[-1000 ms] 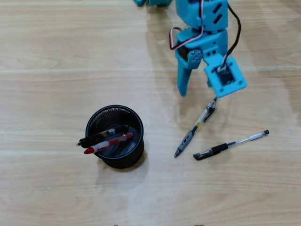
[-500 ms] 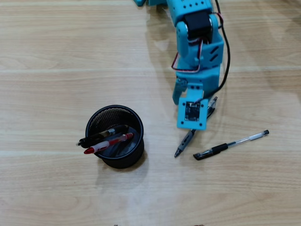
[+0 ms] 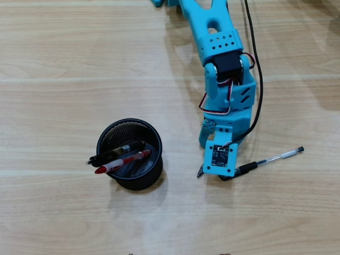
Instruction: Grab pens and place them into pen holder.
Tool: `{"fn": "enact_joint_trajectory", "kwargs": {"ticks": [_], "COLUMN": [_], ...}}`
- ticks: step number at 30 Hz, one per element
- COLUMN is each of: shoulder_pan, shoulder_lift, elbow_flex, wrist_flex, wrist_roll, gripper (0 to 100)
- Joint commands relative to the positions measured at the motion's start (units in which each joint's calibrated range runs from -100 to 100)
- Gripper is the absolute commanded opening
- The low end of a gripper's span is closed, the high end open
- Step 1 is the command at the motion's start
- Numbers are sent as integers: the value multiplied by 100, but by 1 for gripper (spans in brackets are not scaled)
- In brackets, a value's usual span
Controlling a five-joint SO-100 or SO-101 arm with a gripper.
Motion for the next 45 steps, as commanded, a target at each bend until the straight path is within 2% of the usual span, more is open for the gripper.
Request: {"fn": "enact_joint_trajectory", "kwargs": {"ticks": [1, 4, 9, 16, 19, 22, 26, 27, 28, 31, 34, 39, 45], "shoulder_pan": [169, 290, 443, 532, 621, 847, 1605, 1693, 1701, 1814, 1871, 1919, 2048], "shoulder_lift": [-145, -365, -1236, -3467, -4389, -5014, -5183, -5200, -5259, -5378, -5251, -4786, -4203], "elbow_flex": [-93, 305, 1283, 2044, 2053, 2125, 2524, 2850, 3221, 4289, 5023, 5004, 4244], "wrist_flex": [95, 516, 748, 602, -326, -2037, -4512, -4899, -5131, -5208, -5268, -5277, -5268], "wrist_roll": [-41, -41, 6, 131, 398, 1062, 2212, 2421, 2400, 2087, 2019, 2050, 2170], "gripper": [17, 1, 2, 2, 2, 2, 2, 2, 2, 2, 2, 2, 2]}}
